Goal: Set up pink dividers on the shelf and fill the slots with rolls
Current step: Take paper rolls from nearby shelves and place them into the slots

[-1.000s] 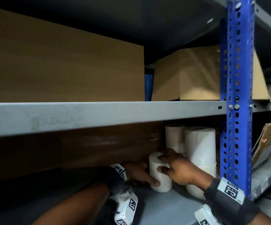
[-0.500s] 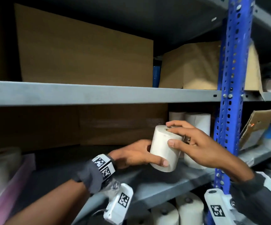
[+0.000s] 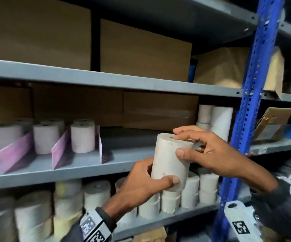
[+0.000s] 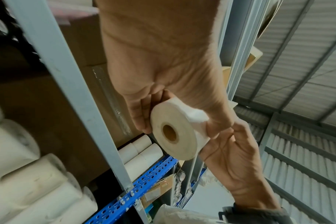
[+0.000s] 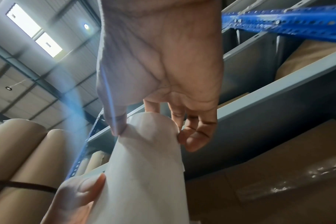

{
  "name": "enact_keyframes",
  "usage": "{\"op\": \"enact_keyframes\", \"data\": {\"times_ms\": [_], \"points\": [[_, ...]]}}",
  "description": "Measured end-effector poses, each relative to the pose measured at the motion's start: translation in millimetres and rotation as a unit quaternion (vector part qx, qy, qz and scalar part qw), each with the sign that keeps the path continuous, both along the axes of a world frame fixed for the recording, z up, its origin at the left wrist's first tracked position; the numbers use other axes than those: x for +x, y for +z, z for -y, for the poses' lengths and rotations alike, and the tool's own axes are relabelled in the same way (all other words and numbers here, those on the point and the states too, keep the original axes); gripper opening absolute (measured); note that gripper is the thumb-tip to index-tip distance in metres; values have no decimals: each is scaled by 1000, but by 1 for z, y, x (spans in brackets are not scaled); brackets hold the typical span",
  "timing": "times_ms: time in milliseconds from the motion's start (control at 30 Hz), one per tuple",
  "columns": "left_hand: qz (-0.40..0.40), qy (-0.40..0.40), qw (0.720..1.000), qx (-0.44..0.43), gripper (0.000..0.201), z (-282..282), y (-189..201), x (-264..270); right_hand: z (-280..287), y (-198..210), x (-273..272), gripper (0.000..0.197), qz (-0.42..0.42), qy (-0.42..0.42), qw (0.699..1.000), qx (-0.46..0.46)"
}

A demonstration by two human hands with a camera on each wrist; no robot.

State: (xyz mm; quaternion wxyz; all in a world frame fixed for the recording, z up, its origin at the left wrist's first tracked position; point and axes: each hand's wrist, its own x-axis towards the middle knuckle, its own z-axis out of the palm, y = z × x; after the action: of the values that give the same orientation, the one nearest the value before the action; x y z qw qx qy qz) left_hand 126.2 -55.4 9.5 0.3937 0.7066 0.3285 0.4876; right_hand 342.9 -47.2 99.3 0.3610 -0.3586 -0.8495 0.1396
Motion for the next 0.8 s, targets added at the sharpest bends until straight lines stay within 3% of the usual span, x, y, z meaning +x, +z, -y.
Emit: {"op": "enact_keyframes", "data": {"times_ms": [167, 400, 667, 800], "points": [[46, 60, 997, 2, 46, 75, -22, -32, 53, -4, -40, 56, 57, 47, 997, -35], [85, 148, 985, -12, 51, 147, -39, -74, 95, -12, -96, 58, 67, 142, 982, -104], [86, 259, 961, -30, 54, 229, -62, -117, 121, -40, -162, 58, 92, 271, 954, -91], [86, 322, 942, -36, 54, 265, -69, -142, 137, -49, -199, 46, 79, 323, 939, -84]]}}
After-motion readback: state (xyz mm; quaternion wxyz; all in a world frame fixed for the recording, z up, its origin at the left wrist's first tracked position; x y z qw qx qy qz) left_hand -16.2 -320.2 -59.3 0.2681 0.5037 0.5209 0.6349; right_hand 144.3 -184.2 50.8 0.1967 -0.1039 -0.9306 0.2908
